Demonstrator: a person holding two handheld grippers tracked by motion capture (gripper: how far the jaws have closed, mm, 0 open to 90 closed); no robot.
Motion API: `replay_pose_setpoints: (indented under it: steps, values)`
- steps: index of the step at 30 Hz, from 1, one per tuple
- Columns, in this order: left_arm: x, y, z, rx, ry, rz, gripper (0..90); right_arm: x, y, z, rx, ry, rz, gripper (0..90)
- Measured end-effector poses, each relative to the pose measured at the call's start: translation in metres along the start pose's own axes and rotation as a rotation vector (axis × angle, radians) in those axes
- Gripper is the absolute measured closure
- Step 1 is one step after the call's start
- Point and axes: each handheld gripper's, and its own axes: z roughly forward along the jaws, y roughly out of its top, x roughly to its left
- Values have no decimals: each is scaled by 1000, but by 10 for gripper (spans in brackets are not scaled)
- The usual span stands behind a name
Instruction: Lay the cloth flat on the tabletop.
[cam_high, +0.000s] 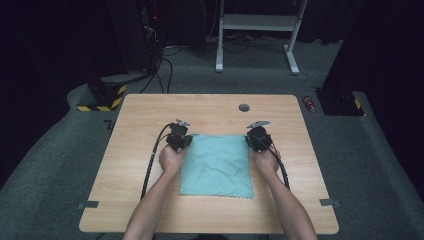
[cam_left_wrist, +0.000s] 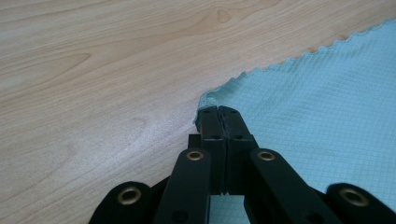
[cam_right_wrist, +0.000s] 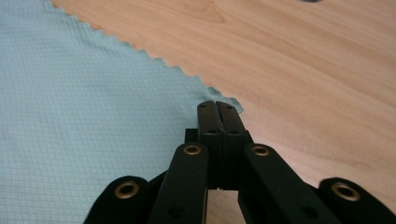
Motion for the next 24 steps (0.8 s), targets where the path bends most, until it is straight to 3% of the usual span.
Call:
replay_pose_setpoints:
  steps: [3, 5, 8, 10, 12, 17, 20, 24]
  values:
    - [1, 2, 1, -3, 41, -5, 855, -2, 4, 7, 21, -6, 8, 899]
    - [3, 2, -2, -8, 54, -12, 755, -4, 5, 11, 33, -21, 6, 885]
    - [5, 0, -8, -30, 48, -26, 635, -4, 5, 9, 16, -25, 27, 822]
    - [7, -6, -19, -49, 13, -68, 576, 2, 3, -4, -19, -8, 27, 777]
    - [5, -13, -29, -64, -15, -65, 548, 10, 0, -14, -50, 25, 23, 767]
    - [-14, -36, -50, -62, -64, 26, 518, 31, -23, -27, -54, 95, -30, 742]
    - [-23, -52, -55, -45, -79, 72, 510, 35, -37, -26, -36, 117, -20, 713]
    - [-23, -68, -51, 11, -43, 138, 509, 30, -49, -21, -24, 114, -7, 702]
